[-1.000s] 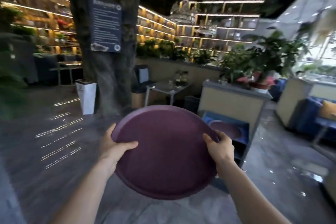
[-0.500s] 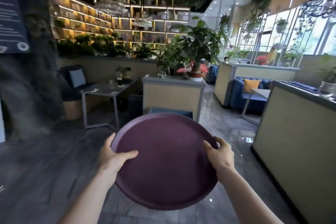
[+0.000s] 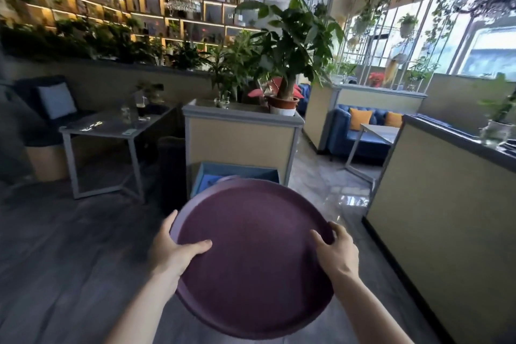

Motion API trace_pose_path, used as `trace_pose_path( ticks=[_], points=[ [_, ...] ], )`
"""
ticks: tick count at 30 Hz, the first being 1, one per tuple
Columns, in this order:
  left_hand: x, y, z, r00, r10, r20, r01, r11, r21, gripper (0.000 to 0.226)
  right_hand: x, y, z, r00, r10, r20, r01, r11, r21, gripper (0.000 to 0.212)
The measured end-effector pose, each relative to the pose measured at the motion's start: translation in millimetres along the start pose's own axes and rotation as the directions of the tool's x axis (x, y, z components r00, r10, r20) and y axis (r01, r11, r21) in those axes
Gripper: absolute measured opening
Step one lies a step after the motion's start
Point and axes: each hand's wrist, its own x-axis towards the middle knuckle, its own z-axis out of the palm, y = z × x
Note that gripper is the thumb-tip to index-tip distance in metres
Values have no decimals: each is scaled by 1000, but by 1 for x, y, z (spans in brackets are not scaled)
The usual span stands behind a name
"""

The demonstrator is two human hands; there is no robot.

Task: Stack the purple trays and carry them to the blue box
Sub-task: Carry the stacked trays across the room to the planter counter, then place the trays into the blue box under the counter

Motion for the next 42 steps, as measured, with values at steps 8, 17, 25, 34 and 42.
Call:
trace_pose_path(
  ticks=[8, 17, 25, 34, 42],
  points=[
    [161, -25, 26, 999, -37, 5, 37, 996, 86, 116, 106, -27, 109, 996, 92, -5, -92, 992, -90, 57],
    [280, -52, 54, 997, -71, -6, 71, 971, 227, 118, 201, -31, 185, 987, 158, 0, -155, 968, -195, 41],
    [402, -91, 108, 986, -163, -42, 168, 928, 332, 125, 320, -16, 267, 981, 193, 15, -183, 951, -247, 31],
    [549, -145, 183, 951, -284, -120, 307, 837, 452, 129, 476, 6, 363, 962, 264, 68, -232, 924, -305, 26],
    [616, -188, 228, 901, -382, -206, 428, 708, 561, 122, 550, 29, 419, 946, 306, 112, -240, 887, -395, 30]
  ],
)
